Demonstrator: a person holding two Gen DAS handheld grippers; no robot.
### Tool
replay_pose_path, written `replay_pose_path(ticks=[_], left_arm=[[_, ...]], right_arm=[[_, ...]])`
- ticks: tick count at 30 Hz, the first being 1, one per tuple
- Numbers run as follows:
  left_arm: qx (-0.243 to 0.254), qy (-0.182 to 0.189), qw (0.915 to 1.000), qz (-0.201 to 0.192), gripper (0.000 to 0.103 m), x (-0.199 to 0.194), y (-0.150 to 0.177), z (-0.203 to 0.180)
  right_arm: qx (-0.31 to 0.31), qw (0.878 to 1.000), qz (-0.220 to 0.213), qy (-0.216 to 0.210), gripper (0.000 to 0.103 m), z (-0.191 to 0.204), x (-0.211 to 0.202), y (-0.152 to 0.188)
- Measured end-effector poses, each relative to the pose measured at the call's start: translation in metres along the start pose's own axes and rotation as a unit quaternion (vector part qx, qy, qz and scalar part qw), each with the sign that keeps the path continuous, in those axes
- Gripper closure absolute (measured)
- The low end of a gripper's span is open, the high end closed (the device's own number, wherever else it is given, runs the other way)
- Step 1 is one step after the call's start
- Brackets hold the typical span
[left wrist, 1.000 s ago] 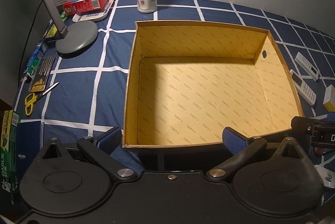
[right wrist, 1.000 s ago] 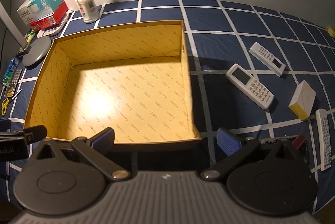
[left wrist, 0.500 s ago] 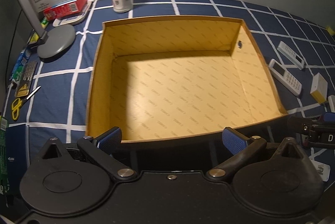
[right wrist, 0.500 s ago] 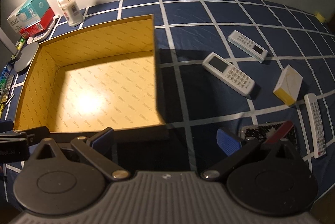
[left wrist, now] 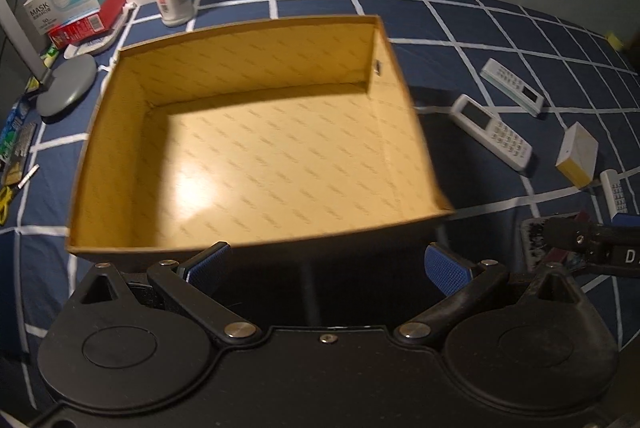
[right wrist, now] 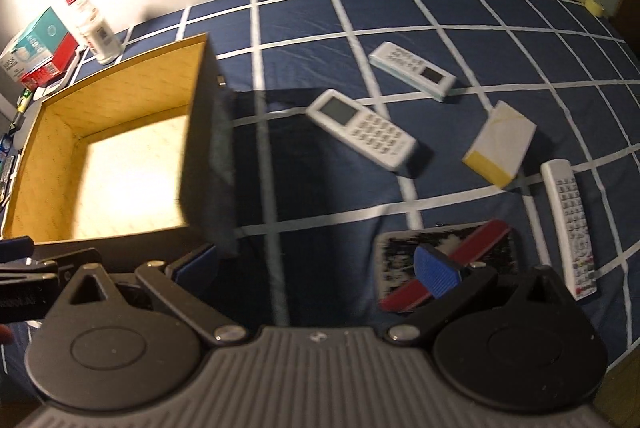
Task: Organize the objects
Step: 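Move the right gripper toward the black-and-red wallet on the bedspread, then close the right gripper on the black-and-red wallet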
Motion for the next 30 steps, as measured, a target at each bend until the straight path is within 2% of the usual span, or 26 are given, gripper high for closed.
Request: replay_pose_path(ticks=[15,30], left_arm=[[-0.026,-0.010,0.9993,0.026,0.000,0.033,0.016,-0.099],[-0.041,0.004,0.9969,0.068,0.000,0.079,0.033,-0.177]], right_arm=[[-0.010,0.999,0.033,-0.007,0.000,-0.108,0.023,-0.005],[-0.017,0.996,0.075,-0.044,0.000,-0.164,0.058,-0.007]])
Point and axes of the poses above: each gripper's, at about its wrist camera, not at the fingertips, and x roughly the way its jaws point, z to its left, y to its underside, the point moved 4 cm from there along x, roughly the way its jaws point, and after that the axes turned 2 degrees about y, right-handed, at the moved point
